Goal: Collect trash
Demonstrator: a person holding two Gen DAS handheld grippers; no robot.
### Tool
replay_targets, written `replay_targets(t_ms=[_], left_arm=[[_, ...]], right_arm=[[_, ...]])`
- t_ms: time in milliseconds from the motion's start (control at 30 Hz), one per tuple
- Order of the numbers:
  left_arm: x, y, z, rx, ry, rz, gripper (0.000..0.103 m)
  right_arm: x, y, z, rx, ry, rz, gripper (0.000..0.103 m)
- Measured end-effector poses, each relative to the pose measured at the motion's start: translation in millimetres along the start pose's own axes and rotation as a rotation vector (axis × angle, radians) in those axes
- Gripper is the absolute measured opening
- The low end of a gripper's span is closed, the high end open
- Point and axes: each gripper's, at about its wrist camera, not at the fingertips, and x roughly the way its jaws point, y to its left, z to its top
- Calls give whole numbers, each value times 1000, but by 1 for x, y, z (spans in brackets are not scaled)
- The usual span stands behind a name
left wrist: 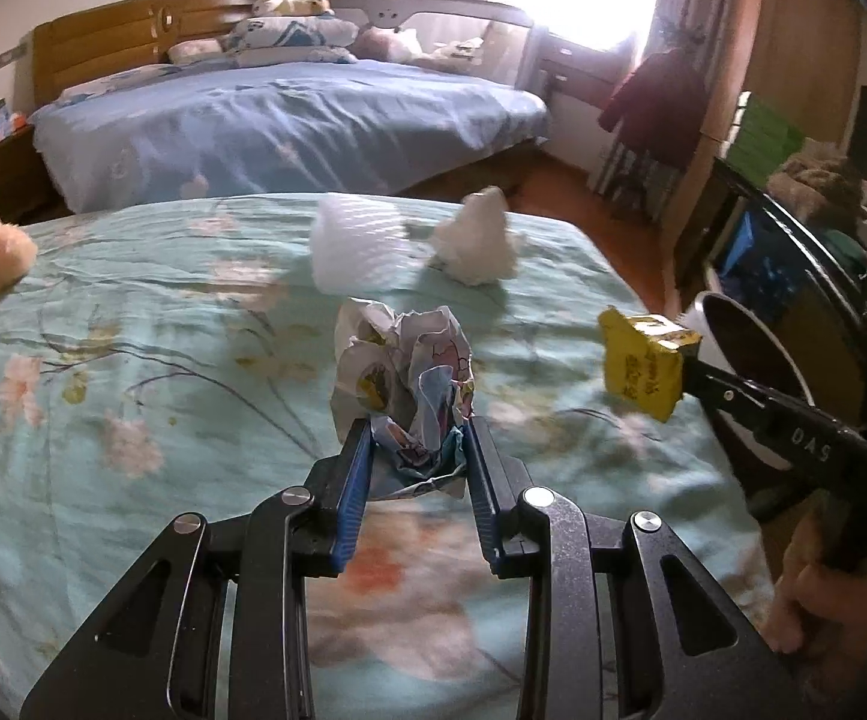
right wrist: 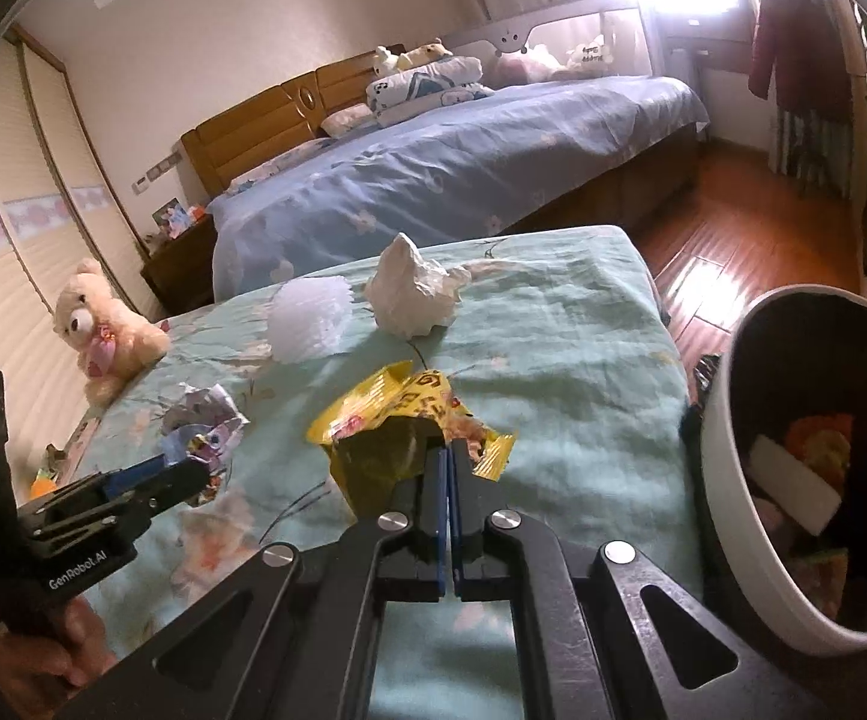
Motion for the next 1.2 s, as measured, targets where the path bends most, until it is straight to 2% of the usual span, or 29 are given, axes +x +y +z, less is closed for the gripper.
replay_targets(t_ms=[300, 733, 1200], left_arm=[[-6, -44, -7, 63, 11, -69, 29], [-12, -100, -9, 136, 18, -151, 29], [-6, -145, -7, 196, 41, -207, 29]], right_arm=[[-34, -9, -15, 18, -33, -21, 0], [-82, -43, -35, 79, -91, -77, 0], [-115, -79, -46, 122, -137, -162, 0]])
